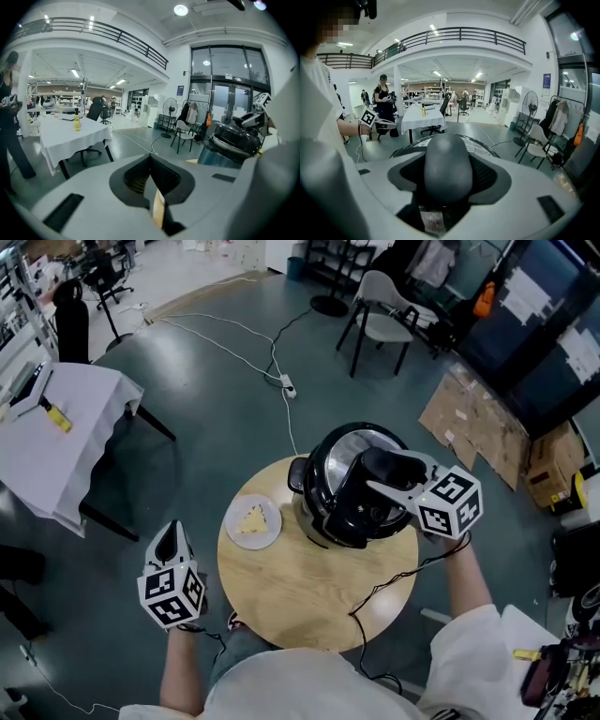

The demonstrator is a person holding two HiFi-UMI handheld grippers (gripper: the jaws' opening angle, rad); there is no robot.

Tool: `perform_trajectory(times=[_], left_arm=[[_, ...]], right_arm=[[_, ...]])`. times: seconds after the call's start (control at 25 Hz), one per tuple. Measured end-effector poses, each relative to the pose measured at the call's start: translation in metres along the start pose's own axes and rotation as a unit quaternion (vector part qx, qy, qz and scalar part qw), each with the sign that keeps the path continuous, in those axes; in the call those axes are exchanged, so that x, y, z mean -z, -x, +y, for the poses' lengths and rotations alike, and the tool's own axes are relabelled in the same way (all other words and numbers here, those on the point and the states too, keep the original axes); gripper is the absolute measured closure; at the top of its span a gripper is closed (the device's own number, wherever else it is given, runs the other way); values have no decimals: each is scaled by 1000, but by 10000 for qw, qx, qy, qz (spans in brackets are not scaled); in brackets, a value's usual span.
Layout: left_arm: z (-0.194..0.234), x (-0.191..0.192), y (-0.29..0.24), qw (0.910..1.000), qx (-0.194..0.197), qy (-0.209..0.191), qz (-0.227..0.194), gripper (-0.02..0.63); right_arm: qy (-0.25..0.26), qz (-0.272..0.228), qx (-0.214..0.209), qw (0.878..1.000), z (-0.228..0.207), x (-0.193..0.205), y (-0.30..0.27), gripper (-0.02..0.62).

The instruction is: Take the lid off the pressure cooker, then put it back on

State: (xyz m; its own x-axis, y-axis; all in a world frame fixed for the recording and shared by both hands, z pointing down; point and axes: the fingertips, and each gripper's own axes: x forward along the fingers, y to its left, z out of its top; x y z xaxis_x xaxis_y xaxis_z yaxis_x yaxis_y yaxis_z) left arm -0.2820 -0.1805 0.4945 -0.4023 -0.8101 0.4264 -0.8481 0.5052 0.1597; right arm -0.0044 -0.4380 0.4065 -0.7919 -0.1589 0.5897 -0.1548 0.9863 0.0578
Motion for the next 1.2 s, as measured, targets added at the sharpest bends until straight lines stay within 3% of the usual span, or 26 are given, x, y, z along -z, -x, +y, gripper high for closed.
perform_trajectory(times=[0.6, 1.2], left_arm=[[-12, -22, -2, 9980, 597, -158, -166, 611], [-44, -44, 7, 9879, 1459, -324, -405, 611]], right_arm=[[-364, -377, 922, 9944, 18, -20, 56, 310], [-866, -689, 2099, 9714, 57, -22, 141, 311]])
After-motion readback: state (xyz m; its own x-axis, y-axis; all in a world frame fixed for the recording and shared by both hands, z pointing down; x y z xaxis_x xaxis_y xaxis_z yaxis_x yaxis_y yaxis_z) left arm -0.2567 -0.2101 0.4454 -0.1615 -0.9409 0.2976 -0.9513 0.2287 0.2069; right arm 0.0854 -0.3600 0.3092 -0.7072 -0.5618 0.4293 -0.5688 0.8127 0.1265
